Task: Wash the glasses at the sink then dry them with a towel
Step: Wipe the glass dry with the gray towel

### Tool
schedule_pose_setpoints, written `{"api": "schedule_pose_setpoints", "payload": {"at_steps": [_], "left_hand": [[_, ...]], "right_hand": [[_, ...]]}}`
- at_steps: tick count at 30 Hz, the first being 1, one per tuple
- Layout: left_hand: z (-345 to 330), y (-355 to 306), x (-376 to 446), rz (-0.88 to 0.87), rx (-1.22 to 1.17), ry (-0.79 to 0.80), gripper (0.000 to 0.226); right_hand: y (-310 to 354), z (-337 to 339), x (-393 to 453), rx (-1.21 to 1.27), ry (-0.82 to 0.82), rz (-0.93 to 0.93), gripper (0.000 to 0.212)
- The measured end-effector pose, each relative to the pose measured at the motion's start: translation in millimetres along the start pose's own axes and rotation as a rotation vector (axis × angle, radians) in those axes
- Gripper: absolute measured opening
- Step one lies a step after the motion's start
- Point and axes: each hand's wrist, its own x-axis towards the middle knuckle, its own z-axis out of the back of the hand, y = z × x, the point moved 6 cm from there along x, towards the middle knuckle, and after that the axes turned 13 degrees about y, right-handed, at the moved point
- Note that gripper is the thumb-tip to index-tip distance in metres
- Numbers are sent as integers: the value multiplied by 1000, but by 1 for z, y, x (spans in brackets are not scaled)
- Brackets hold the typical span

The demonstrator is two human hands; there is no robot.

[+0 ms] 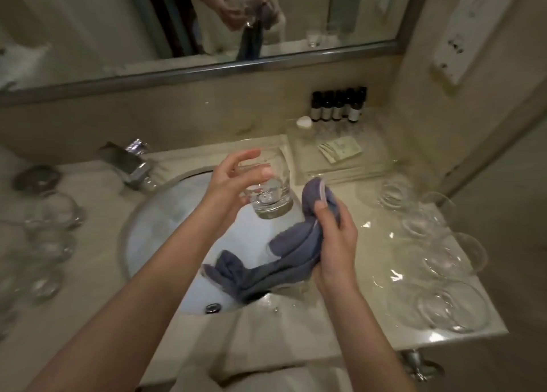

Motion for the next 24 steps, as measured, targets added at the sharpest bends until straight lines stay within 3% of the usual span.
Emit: {"api": "schedule_pose_setpoints", "payload": {"at_steps": [6, 10, 12, 15, 18, 20, 21, 22, 24], "left_hand": [[38, 3, -46, -27, -125, -82, 71], [52, 4, -64, -69, -129, -182, 90], [56, 4, -73, -77, -82, -248, 86], [57, -2, -83, -118, 7, -287, 78], [59, -12, -84, -151, 56, -253, 65], [59, -14, -83, -130, -2, -200, 69], [57, -14, -83, -100, -32, -168, 75], [55, -14, -83, -76, -59, -137, 75], [53, -15, -83, -66, -78, -109, 60]], "right_hand": [[28, -89, -25, -378, 285, 359, 37], [19, -123, -37, -723, 295, 526, 43], [12, -131, -38, -726, 314, 463, 49], [6, -143, -42, -527, 384, 334, 45], [4, -145, -43, -369, 377, 172, 33], [-4, -142, -35, -274, 371, 38, 26], [-7, -142, -32, -210, 380, -34, 34], [-11, -142, -30, -154, 383, -101, 55], [-15, -142, -33, -78, 356, -147, 87]]}}
